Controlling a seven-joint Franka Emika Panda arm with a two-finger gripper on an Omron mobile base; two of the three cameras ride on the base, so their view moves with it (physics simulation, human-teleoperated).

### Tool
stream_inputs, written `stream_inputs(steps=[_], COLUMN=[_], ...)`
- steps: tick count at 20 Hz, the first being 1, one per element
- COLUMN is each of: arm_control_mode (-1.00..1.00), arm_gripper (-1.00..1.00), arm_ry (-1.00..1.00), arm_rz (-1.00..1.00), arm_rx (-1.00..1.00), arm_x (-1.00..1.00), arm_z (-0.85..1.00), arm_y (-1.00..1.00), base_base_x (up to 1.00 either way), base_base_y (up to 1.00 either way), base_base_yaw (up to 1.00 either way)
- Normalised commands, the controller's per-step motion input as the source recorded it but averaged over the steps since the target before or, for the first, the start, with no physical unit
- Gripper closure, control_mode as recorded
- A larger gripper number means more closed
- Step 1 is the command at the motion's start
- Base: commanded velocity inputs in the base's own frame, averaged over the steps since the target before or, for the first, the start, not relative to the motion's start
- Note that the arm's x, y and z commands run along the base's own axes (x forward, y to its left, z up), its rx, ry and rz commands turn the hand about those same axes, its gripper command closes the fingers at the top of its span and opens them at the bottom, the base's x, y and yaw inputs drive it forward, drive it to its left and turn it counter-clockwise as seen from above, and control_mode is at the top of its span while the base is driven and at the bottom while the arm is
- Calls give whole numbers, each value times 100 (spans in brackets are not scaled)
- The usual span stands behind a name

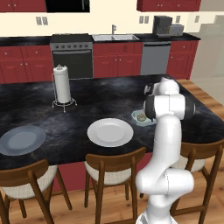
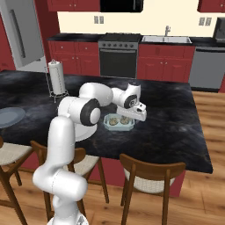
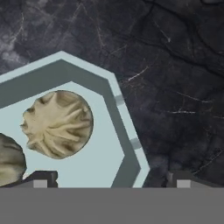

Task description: Place two dumplings into each of the tupperware containers and then place the containers in the fridge.

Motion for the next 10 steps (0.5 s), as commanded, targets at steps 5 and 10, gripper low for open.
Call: stream_inputs(steps=[5, 10], arm_control_mode=[-100, -100], arm_gripper=[-100, -100], arm_ry=[0, 0], arm_rz=[-9, -5], arm_rx=[0, 0], arm_x=[-3, 0], arm_z=[-9, -20], arm_y=[-19, -3], base_base_x=[0, 0], base_base_y=[0, 0], base_base_yaw=[0, 0])
